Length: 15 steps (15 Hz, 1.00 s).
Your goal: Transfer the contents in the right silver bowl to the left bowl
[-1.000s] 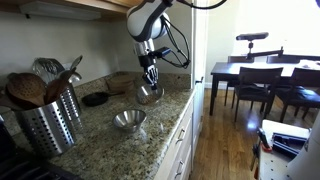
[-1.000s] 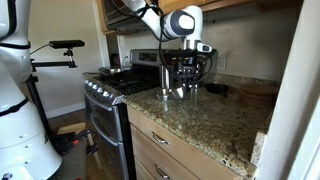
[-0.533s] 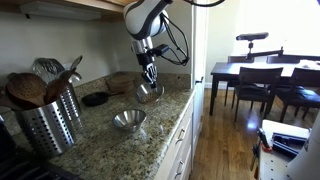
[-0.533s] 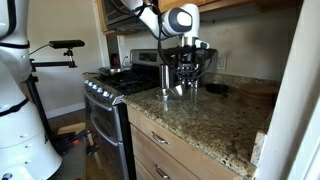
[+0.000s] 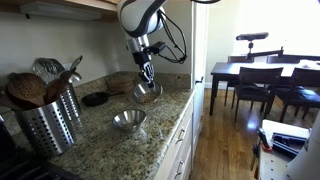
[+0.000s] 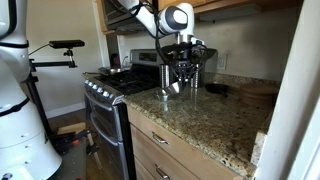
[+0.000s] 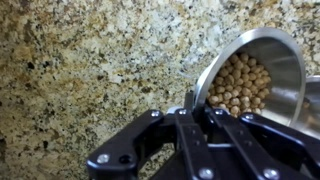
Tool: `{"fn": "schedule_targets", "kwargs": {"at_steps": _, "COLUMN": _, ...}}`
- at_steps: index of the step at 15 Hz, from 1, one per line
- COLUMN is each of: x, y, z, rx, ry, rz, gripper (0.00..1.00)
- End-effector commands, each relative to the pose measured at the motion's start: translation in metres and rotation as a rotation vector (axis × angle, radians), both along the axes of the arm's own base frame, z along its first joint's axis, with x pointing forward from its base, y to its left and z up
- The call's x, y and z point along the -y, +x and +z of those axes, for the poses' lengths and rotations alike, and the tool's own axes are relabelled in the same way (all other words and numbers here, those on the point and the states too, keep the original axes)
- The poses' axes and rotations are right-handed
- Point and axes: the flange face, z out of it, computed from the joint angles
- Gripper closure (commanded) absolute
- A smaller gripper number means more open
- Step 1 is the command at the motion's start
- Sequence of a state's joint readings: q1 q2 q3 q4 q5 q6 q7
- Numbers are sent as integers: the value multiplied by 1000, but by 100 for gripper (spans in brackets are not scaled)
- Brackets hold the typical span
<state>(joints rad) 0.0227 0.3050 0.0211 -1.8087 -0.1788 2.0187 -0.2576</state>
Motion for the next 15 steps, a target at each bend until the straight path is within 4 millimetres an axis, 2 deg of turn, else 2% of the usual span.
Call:
{"fn": "schedule_targets", "kwargs": {"at_steps": 1, "x": -9, "y": -9, "z": 15, "rx": -7, "ry": -34, "rz": 0, "gripper": 93}}
{"fn": "schedule_targets", "kwargs": {"at_steps": 7, "x": -20, "y": -4, "z": 17, "rx": -11, "ry": -66, "rz": 0, "gripper": 92}}
{"fn": "schedule_targets", "kwargs": {"at_steps": 15, "x": -42, "y": 6, "z": 33, "rx": -16, "ry": -128, "rz": -8, "gripper": 92}}
